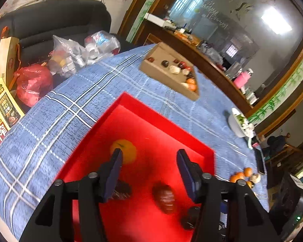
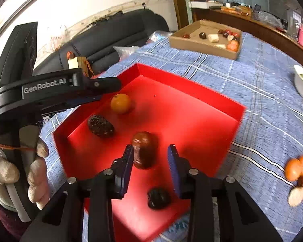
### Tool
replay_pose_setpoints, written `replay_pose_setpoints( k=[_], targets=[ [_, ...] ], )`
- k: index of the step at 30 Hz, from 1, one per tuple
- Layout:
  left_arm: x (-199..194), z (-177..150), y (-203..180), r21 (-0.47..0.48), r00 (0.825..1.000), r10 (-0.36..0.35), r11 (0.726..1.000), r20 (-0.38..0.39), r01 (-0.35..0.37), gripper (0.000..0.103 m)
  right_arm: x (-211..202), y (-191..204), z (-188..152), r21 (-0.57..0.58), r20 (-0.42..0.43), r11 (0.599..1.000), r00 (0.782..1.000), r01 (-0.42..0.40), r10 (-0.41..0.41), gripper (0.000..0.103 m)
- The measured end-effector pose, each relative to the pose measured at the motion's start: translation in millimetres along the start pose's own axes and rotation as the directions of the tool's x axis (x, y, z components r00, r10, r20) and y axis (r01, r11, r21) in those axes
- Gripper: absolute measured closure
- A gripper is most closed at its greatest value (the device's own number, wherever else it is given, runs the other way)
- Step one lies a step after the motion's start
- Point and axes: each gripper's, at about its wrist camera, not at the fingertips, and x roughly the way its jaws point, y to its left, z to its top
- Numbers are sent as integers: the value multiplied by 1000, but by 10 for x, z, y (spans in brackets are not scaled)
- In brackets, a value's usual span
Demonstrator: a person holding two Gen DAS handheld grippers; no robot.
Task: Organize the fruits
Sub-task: 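Carry the orange and date over the red tray and open both tools, then grasp a beige root slice with the left tool while the right tool grasps a white yam piece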
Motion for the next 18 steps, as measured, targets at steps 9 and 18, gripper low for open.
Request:
replay_pose_setpoints(
  k=[9, 18],
  targets=[
    [-164, -395, -714, 125, 993, -116, 985, -38, 119, 28, -777, -712, -505, 167, 104, 985, 993, 34, -52, 63],
    [195, -793, -1447, 236, 976, -140, 955, -165, 177, 28, -1634, -2154, -1086, 434, 114, 858, 928, 275, -356, 62]
  ],
)
